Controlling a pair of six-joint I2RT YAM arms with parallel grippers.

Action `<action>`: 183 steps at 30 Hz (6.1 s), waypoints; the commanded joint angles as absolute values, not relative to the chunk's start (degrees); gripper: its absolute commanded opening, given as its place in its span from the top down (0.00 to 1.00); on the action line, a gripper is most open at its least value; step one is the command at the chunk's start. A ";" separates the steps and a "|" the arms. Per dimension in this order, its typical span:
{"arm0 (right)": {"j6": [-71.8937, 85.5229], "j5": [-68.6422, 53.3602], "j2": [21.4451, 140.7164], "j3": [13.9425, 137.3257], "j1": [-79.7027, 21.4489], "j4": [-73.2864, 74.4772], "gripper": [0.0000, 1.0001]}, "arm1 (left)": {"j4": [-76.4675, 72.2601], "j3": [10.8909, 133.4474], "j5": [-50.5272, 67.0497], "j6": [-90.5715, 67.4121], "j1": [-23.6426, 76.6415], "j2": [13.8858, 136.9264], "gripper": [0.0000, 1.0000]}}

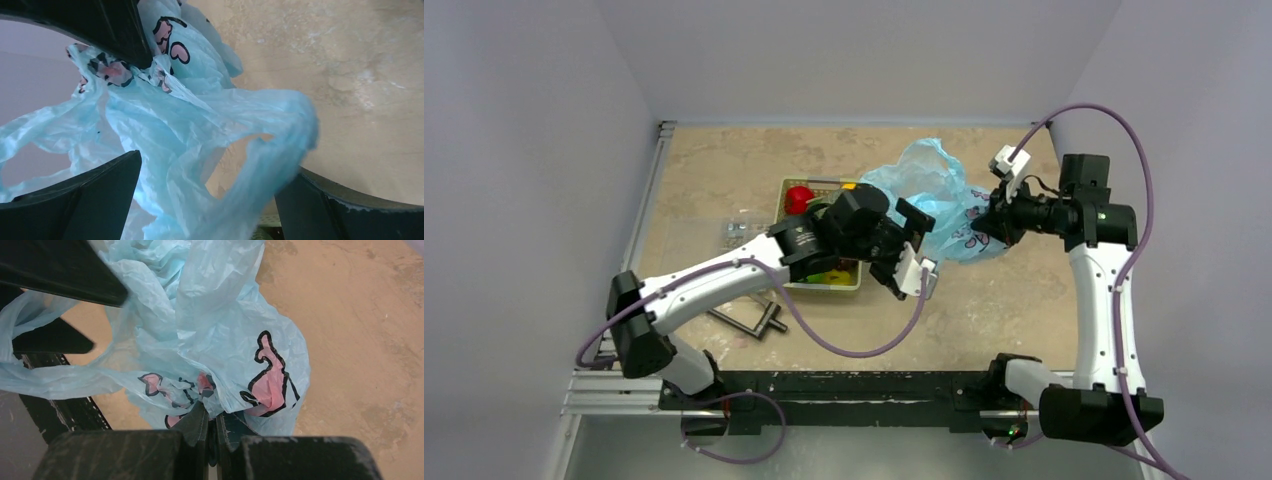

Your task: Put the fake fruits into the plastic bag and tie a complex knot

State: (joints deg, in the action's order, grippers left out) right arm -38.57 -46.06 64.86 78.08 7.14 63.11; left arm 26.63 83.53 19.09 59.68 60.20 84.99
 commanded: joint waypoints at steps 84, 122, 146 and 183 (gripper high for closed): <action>-21.81 -10.66 68.92 69.32 -7.10 26.25 1.00 | 18.40 58.23 23.79 58.68 69.55 84.45 0.47; -27.07 -53.63 62.78 80.34 3.05 61.59 0.02 | -13.48 35.98 27.45 54.62 63.51 66.11 1.00; -31.73 -36.17 77.82 65.78 -11.02 51.19 0.01 | -21.68 30.84 27.10 78.25 71.45 70.19 1.00; -9.70 -30.46 80.12 69.04 18.26 41.85 1.00 | 2.55 47.39 22.02 41.85 64.53 62.23 0.56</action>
